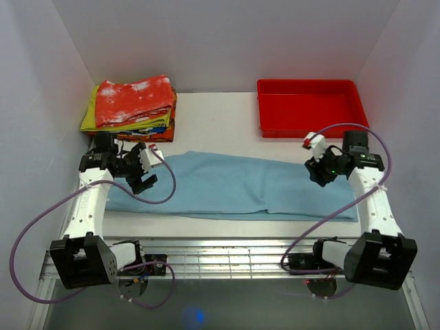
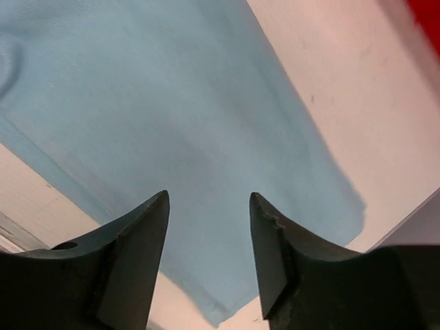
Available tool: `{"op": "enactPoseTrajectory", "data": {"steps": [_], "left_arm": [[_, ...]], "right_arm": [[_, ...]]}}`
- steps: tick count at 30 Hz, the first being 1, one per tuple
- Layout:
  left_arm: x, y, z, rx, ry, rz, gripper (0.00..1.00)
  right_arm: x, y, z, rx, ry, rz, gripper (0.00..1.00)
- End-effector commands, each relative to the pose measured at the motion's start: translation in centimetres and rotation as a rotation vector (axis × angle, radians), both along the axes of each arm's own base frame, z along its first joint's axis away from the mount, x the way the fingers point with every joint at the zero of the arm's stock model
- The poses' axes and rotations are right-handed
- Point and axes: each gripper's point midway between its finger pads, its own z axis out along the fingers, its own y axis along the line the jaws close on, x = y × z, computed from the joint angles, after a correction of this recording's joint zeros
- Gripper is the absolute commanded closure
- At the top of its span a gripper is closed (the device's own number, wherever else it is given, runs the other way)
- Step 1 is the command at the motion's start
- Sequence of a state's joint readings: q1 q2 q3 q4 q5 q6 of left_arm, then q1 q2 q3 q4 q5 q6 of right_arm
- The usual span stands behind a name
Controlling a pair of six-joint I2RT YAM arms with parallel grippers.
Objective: Fold and stack the trousers
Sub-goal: Fold the trousers
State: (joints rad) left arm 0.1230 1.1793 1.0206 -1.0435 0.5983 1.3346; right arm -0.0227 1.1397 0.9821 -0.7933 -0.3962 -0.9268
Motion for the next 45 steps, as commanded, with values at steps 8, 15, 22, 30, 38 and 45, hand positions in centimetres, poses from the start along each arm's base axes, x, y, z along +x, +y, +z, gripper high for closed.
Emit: {"op": "enactPoseTrajectory", "data": {"steps": [8, 15, 22, 30, 38, 45], "left_arm": [[4.8, -3.2, -4.6, -0.246, 0.198, 0.483, 0.02], [5.4, -3.4, -7.3, -0.223, 0.236, 0.532, 0.03], [5.3, -3.5, -6.3, -0.234, 0.199, 0.518, 0.02], [4.6, -3.2, -6.7, -0.220, 0.189, 0.515, 0.02], [3.9, -0.7, -10.4, -0.076, 0.232, 0.601, 0.02], [3.1, 1.0, -13.6, 0.027, 0.313, 0.672, 0.02]], "right_arm": [[-7.1, -16.1, -5.3, 0.210, 0.478, -0.813, 0.54], [-10.3, -18.9, -8.3, 0.215, 0.559, -0.980, 0.54], [-10.7, -18.7, -10.8, 0.312, 0.653, -1.051, 0.53], [-10.4, -16.6, -12.2, 0.444, 0.731, -1.083, 0.57], [-9.4, -18.2, -11.6, 0.421, 0.698, -1.090, 0.92], [-8.3, -20.9, -9.2, 0.320, 0.581, -1.057, 0.92]]}}
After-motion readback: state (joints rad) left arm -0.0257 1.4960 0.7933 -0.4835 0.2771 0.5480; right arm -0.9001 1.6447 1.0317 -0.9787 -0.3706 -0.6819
